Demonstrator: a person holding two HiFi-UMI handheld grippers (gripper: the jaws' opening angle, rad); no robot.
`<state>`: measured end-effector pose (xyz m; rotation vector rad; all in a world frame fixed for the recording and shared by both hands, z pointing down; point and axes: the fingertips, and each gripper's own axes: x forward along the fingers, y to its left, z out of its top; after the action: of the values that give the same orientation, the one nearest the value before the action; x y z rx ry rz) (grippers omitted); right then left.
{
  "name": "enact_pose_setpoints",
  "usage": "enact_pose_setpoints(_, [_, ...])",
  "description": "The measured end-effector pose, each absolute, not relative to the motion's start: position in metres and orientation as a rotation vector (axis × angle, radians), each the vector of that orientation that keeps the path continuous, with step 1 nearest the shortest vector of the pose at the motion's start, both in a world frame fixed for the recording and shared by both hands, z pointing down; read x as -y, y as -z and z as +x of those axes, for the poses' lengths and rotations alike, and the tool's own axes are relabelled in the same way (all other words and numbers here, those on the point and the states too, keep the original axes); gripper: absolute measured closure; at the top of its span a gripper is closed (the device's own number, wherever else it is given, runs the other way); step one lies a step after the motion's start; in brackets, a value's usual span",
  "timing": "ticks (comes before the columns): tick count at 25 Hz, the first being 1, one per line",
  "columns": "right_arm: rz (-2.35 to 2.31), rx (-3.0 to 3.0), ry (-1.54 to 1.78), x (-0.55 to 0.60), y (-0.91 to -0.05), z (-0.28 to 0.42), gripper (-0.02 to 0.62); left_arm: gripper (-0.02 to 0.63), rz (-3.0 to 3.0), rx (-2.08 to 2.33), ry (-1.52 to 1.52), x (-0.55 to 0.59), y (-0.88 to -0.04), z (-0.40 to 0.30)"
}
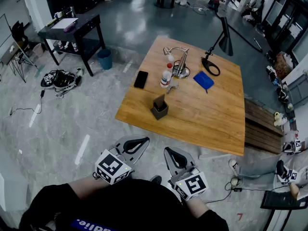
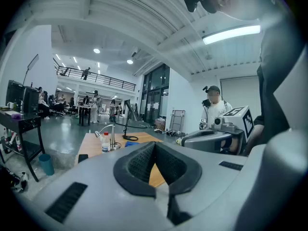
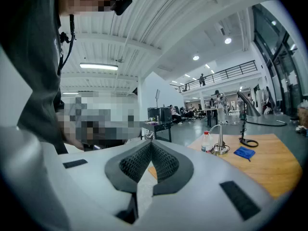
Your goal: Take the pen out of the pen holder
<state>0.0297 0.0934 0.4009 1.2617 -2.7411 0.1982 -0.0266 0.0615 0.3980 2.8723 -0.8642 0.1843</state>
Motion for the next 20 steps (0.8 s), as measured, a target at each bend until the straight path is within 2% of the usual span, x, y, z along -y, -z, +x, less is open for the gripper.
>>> enact_pose_setpoints(20, [1.195,2.796,-0.185,-0.084,-0.405,0.063,0.589,0.597,2.766,1.042,-0.222,-0.031,-0.424,-0.006])
